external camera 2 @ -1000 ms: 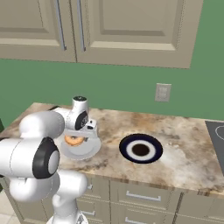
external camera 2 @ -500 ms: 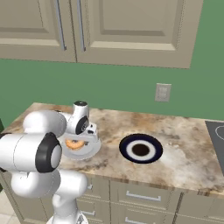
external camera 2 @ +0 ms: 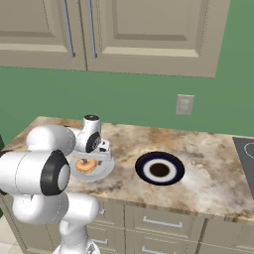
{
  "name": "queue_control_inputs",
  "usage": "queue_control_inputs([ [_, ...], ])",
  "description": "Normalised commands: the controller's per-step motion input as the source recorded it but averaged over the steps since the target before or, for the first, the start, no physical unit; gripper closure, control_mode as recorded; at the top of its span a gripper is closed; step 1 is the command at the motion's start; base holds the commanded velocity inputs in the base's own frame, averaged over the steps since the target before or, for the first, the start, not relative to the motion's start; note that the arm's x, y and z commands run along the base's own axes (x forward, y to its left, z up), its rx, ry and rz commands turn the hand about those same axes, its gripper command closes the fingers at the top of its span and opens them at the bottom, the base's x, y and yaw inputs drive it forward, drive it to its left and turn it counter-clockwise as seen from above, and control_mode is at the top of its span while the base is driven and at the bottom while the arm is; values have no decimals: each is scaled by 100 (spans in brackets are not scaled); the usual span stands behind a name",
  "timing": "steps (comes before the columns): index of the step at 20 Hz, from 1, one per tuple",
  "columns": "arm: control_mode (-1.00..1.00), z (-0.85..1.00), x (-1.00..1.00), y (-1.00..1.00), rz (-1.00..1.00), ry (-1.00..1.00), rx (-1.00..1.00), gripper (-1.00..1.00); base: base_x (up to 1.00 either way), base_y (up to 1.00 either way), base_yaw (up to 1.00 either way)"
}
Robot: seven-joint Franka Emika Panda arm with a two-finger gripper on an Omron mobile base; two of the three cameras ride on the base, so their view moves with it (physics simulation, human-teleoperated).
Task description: Place the pastries on the plates.
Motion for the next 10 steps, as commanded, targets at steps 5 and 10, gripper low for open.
queue_control_inputs([
  [5, -100, 13, 0, 0, 0, 0, 0, -100, 0, 0, 0],
  [10, -100, 37, -10, 5, 0, -10, 0, -100, 0, 0, 0],
])
